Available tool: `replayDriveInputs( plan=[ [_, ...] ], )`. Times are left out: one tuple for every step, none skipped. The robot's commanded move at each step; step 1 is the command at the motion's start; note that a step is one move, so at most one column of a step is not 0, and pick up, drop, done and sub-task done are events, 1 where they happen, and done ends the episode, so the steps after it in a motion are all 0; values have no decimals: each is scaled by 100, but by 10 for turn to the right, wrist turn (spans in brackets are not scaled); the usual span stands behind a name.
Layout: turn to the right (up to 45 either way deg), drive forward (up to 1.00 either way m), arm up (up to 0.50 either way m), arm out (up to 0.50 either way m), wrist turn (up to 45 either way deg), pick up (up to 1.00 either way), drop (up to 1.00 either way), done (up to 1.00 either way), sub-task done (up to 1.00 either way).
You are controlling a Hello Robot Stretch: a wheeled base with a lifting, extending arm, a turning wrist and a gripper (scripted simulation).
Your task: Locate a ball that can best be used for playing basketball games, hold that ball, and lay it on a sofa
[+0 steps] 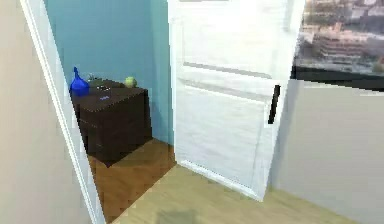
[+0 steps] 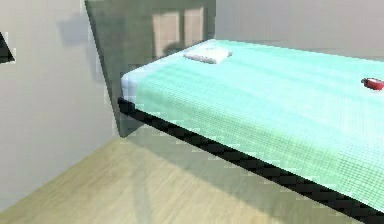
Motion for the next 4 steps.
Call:
replayDriveInputs(
  plan=[
    [0, 100, 0, 0, 0, 0, 0, 0, 0],
    [150, 0, 0, 0, 0, 0, 0, 0, 0],
    [0, 15, 0, 0, 0, 0, 0, 0, 0],
    [-450, 0, 0, 0, 0, 0, 0, 0, 0]
  ],
)
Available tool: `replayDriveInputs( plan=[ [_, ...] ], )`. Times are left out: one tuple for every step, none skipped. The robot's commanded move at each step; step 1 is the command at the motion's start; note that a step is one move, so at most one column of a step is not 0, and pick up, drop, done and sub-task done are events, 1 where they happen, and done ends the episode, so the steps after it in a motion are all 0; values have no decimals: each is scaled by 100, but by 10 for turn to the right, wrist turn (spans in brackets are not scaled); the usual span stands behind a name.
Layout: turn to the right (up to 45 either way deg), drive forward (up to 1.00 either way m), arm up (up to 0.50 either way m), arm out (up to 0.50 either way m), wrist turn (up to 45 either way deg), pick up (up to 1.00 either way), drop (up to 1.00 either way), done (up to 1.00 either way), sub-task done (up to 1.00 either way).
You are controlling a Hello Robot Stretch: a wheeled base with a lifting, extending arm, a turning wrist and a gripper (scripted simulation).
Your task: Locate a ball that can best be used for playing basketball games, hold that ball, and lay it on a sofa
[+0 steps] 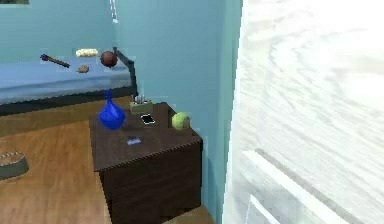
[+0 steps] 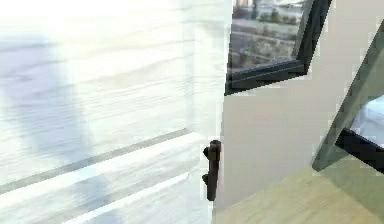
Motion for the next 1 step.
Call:
replayDriveInputs(
  plan=[
    [-180, 0, 0, 0, 0, 0, 0, 0, 0]
  ],
)
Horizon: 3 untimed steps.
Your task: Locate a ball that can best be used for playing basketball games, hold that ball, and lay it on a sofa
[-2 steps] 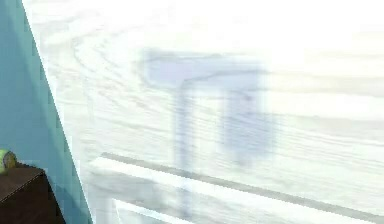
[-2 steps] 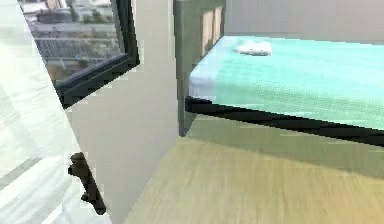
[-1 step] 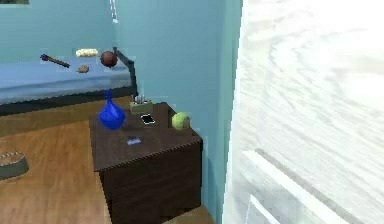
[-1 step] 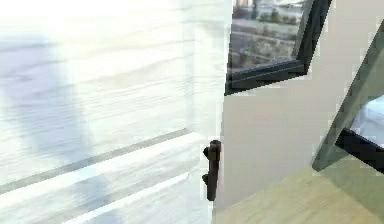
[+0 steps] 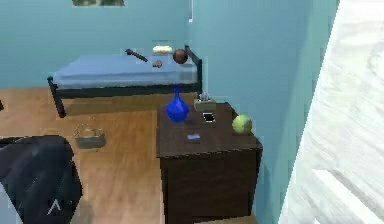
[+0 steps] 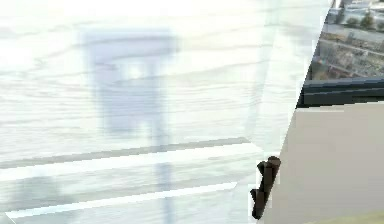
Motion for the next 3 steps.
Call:
replayDriveInputs(
  plan=[
    [0, 30, 0, 0, 0, 0, 0, 0, 0],
    [-390, 0, 0, 0, 0, 0, 0, 0, 0],
    [0, 85, 0, 0, 0, 0, 0, 0, 0]
  ],
)
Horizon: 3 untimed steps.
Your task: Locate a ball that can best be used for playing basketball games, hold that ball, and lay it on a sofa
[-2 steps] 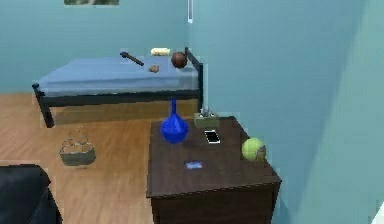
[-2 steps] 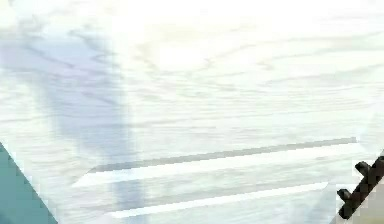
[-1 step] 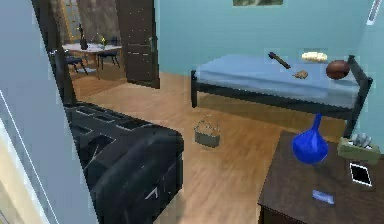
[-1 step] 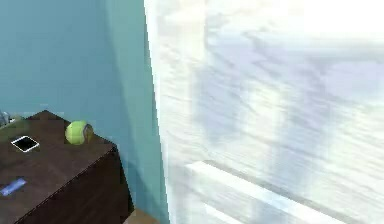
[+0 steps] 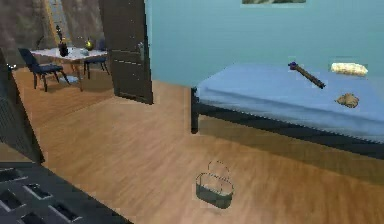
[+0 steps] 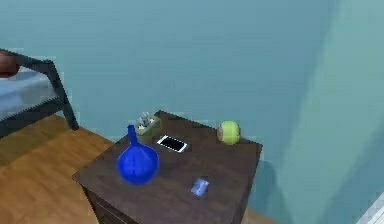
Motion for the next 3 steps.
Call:
replayDriveInputs(
  plan=[
    [270, 0, 0, 0, 0, 0, 0, 0, 0],
    [0, 100, 0, 0, 0, 0, 0, 0, 0],
    [30, 0, 0, 0, 0, 0, 0, 0, 0]
  ],
)
